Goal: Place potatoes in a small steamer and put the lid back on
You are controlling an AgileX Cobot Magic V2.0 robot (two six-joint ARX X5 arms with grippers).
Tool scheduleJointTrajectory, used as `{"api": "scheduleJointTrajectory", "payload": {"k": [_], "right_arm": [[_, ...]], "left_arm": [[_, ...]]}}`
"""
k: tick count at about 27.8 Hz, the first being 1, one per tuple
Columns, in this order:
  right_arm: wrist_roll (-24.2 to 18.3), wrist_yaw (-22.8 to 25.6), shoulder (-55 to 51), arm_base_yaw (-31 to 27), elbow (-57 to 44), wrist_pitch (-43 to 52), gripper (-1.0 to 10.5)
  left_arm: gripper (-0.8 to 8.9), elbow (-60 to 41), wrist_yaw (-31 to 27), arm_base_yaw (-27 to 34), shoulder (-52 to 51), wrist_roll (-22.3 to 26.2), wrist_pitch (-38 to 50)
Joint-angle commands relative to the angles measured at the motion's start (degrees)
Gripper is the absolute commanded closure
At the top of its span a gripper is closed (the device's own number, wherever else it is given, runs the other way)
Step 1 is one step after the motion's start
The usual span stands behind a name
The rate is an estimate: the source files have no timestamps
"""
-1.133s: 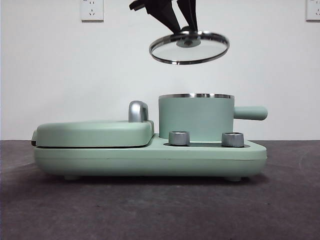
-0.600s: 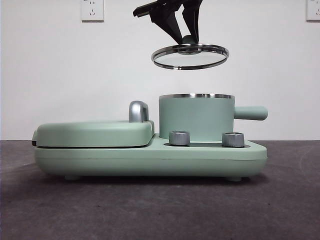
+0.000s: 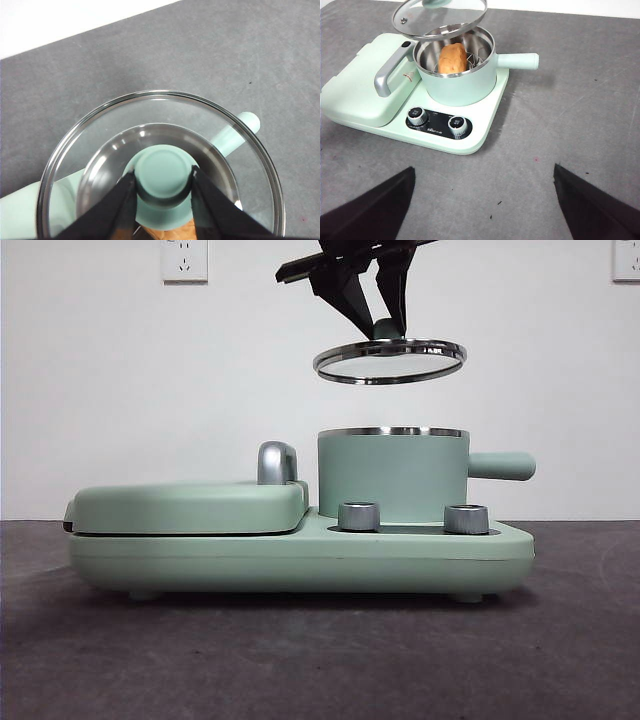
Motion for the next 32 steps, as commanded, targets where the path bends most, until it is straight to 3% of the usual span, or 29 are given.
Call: {"api": "scheduleJointTrajectory", "payload": {"k": [1,32], "right_arm": [[0.6,0.0,0.1,0.3,0.4,0.6,5.2],[0.6,0.0,0.1,0.3,0.4,0.6,5.2]], "left_arm": [[8.00,1.4,-0.3,-0.5,2.7,-0.9,1.9],[8.00,1.4,-1.5,-0.6,7.2,-0.7,1.1]]}}
